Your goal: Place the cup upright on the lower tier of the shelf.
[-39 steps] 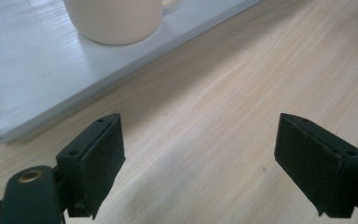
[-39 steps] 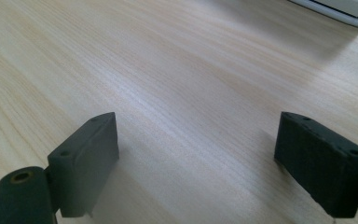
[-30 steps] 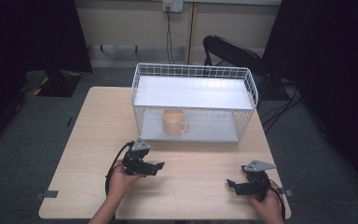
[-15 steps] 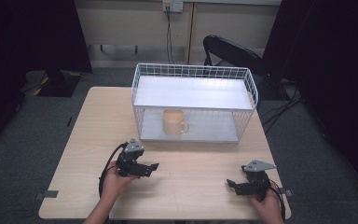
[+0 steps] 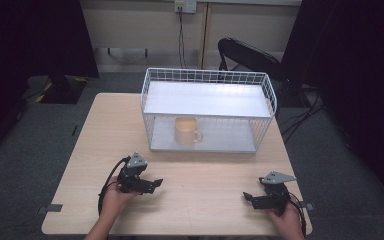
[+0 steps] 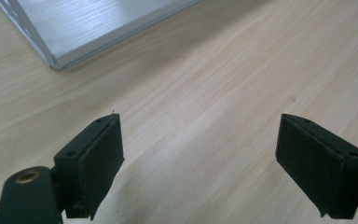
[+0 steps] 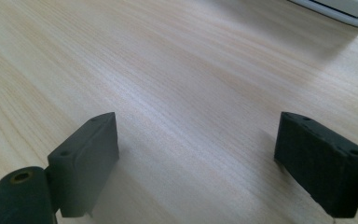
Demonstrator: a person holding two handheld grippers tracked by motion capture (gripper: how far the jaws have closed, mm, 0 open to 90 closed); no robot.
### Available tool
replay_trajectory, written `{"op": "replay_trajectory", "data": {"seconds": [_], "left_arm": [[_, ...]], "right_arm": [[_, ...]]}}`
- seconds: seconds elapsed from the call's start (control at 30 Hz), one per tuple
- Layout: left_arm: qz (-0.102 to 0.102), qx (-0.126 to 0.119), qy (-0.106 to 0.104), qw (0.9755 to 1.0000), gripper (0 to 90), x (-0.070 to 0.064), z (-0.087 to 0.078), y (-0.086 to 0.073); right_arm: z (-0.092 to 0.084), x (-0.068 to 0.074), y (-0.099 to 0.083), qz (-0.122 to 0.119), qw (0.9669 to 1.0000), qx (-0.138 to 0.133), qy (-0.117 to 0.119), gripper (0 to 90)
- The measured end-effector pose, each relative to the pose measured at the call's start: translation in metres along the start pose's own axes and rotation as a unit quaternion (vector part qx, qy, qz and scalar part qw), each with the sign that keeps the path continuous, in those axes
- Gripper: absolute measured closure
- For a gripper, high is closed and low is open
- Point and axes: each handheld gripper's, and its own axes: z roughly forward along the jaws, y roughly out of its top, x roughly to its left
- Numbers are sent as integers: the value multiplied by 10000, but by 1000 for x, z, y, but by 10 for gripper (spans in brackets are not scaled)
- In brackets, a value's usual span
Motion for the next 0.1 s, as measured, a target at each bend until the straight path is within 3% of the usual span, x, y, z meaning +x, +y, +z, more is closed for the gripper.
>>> {"op": "replay_trajectory", "data": {"seconds": [0.1], "left_arm": [[0, 46, 28, 10000, 149, 2, 0, -3]], "right_arm": [[0, 0, 0, -2, 10000, -1, 0, 128]]}}
